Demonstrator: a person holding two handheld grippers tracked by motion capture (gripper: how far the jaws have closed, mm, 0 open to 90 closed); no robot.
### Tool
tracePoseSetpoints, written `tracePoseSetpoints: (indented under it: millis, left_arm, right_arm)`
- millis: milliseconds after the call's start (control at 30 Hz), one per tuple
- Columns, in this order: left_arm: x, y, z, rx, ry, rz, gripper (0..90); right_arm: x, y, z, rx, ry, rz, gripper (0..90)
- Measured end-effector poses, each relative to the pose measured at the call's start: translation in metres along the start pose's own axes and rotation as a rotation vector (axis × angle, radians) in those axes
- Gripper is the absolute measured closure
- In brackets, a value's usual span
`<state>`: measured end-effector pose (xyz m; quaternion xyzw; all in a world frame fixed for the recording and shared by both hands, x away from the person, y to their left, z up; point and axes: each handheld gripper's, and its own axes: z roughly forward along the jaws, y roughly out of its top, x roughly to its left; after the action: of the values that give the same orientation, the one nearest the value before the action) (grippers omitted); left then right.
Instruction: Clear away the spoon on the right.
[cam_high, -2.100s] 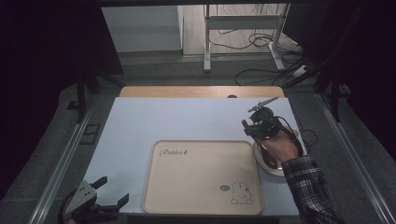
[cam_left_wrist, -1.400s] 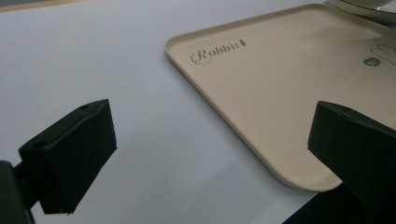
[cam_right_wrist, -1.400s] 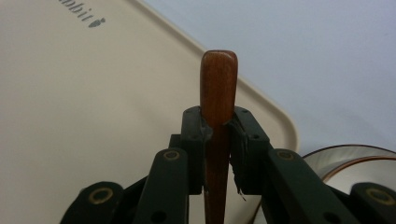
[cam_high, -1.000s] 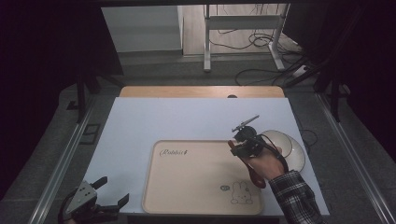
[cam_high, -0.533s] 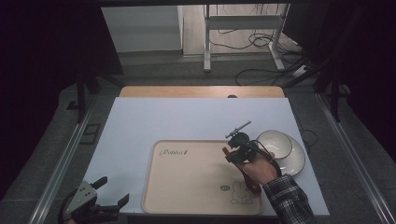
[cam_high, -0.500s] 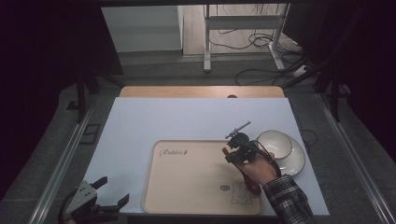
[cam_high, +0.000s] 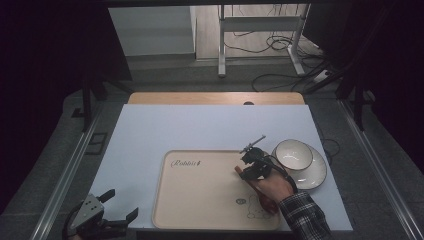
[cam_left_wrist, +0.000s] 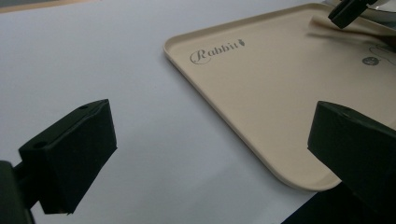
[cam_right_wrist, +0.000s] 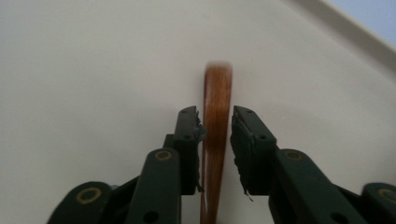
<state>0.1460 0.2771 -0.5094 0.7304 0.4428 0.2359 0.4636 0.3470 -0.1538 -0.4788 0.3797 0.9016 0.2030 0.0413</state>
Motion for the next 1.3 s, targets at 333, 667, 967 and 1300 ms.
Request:
tracePoseSetpoints:
  millis: [333,667,967,1300]
  left_arm:
    - [0.0,0.0,0.0,0.0,0.0,0.0,0.7]
    - [0.0,0.0,0.0,0.001,-0.002,0.0,0.8]
    - [0.0,0.0,0.0,0.002,-0.003,0.003,0.9]
    - [0.0,0.0,0.0,0.005,-0.007,0.004,1.1]
  right_arm:
    - [0.0,-0.003,-0.004,-0.036,0.015,-0.036,63.6]
    - [0.013,-0.006,-0.002,-0.088,0.017,-0.14,72.3]
    - [0.016,-0.01,0.005,-0.096,0.002,-0.163,89.9]
    - [0.018,-0.01,0.015,-0.083,0.002,-0.18,90.0]
